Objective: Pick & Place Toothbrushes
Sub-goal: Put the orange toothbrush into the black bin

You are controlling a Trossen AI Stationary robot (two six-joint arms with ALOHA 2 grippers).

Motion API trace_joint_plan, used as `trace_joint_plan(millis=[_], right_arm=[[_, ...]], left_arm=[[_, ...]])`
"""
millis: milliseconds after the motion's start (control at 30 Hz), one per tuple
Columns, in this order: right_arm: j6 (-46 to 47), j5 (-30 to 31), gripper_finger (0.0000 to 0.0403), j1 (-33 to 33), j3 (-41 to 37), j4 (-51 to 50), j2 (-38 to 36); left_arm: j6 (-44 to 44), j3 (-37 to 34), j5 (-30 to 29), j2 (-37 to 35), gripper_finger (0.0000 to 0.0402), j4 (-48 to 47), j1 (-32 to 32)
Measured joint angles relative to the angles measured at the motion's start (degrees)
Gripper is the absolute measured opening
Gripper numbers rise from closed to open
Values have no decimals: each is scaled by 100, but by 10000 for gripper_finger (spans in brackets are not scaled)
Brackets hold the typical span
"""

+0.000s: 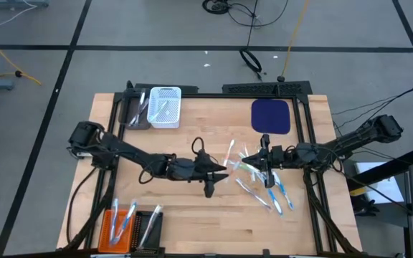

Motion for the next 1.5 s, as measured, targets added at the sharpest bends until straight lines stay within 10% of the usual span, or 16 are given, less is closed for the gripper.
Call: trace_joint_plan(millis=[533, 767, 1000, 1500], right_arm=[[-25, -4, 0, 0, 2, -42, 0], [-127, 11, 0, -4, 2, -47, 0], [-127, 17, 0, -4, 2, -44, 0], [-419, 2, 81, 0, 2, -179, 0]], left_arm=[[279, -4, 623, 1275, 138, 1986, 193], [243, -4, 853, 1229, 21, 1950, 210], [175, -4, 920, 1212, 8, 1939, 210], [23, -4, 242, -182, 8, -620, -209]])
